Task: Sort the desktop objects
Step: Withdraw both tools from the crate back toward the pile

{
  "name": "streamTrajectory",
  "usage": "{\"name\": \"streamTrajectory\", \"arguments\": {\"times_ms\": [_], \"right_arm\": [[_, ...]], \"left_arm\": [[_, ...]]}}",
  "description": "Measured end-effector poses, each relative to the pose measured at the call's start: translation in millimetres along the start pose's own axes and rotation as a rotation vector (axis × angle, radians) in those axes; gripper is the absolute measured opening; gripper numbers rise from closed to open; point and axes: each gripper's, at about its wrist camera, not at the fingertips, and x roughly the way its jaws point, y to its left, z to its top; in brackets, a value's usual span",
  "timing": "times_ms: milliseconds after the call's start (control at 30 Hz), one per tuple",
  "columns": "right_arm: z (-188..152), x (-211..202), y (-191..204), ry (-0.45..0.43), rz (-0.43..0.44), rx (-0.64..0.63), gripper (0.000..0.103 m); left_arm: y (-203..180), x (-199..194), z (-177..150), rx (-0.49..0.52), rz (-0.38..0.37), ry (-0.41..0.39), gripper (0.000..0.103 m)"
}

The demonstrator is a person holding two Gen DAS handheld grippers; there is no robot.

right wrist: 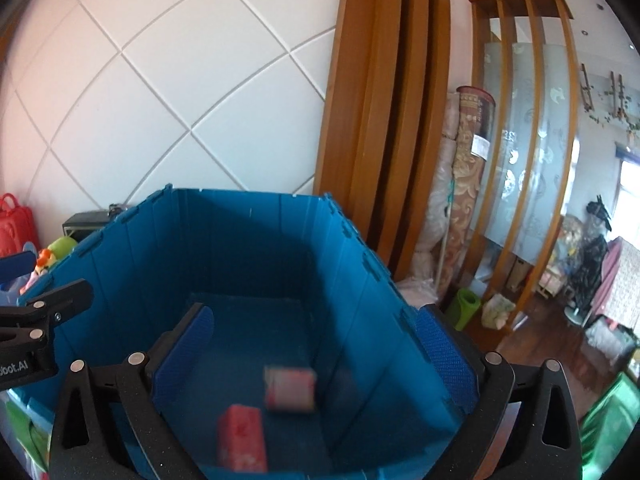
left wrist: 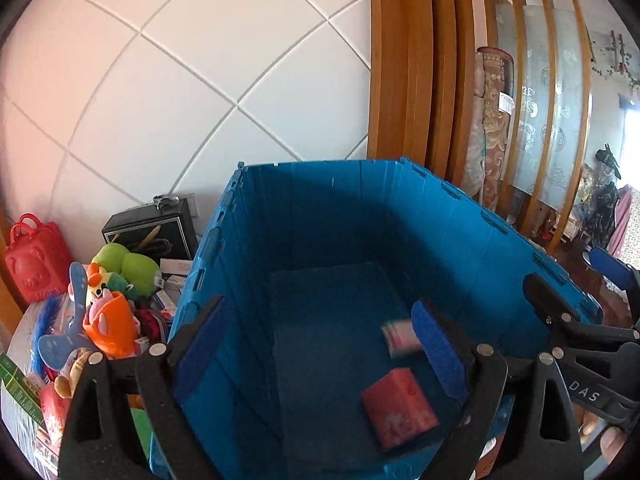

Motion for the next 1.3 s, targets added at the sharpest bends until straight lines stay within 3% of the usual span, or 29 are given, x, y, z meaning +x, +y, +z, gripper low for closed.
{"name": "streamTrajectory", "arguments": {"times_ms": [100,267,900,1300], "right_arm": [[-5.7,-6.8,-2.4,0.056,0.001,-0.012,0.103],[-12.3,-20.4,-10.0,0.115,0.004,-0.020,0.103],[-29.3,-60.6,-7.0,0.102,0.003,-0.015,0.103],[-40.0,-87.4,27.5,0.083,0.076,-0.029,0.103]], "left_arm": [[-5.5,-4.2,-5.5,0.016,0.006,0.052,0.093],[-11.7,-14.7,-13.7,0.028,-0.009,0.074,0.093],[-9.9,-63.5,-32.5,0.033,-0.030,0.012,0.093],[23.3,-94.7,-56.9,-0.012,0.023,-0.004,0.093]]}}
